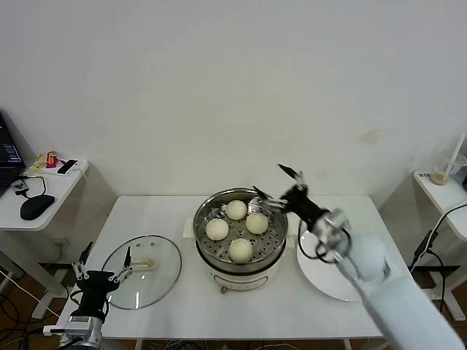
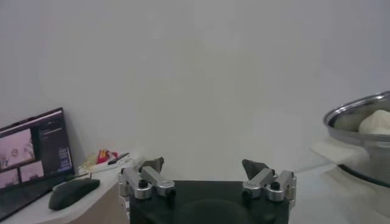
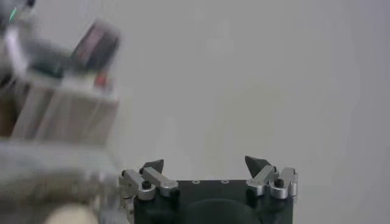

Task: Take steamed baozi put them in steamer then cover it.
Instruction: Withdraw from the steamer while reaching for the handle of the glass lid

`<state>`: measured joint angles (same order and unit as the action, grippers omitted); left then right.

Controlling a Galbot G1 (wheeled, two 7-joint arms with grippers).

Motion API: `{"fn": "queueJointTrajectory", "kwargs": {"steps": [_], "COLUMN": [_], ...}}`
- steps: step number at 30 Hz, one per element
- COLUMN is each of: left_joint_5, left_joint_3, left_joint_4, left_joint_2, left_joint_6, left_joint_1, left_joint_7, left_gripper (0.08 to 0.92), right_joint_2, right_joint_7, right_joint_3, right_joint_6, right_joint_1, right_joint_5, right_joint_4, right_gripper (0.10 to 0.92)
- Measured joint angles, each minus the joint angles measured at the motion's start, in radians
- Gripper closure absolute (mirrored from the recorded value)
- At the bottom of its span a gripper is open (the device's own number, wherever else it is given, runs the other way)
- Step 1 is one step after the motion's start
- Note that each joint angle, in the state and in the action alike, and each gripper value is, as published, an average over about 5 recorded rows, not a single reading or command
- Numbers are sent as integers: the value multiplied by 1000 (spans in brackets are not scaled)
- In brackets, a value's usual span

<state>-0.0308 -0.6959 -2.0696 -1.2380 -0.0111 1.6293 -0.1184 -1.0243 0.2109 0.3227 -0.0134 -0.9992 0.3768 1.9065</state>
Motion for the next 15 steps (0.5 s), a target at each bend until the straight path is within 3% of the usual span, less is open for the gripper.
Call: {"fn": "queueJointTrajectory", "kwargs": {"steps": [15], "left_joint_5": [-674], "left_joint_3": [3], "left_joint_4": [150], "left_joint_2": [97], "left_joint_6": [-50], "left_joint_1": [-9], "left_joint_7": [-16], "left_gripper": [177], "right_joint_2": [-314], "right_joint_7": [-6], "right_joint_3": [621], "right_joint_6": [108], "right_joint_1": [-506], "right_joint_5": [-107], "right_joint_4": [32], "right_gripper": [203]}}
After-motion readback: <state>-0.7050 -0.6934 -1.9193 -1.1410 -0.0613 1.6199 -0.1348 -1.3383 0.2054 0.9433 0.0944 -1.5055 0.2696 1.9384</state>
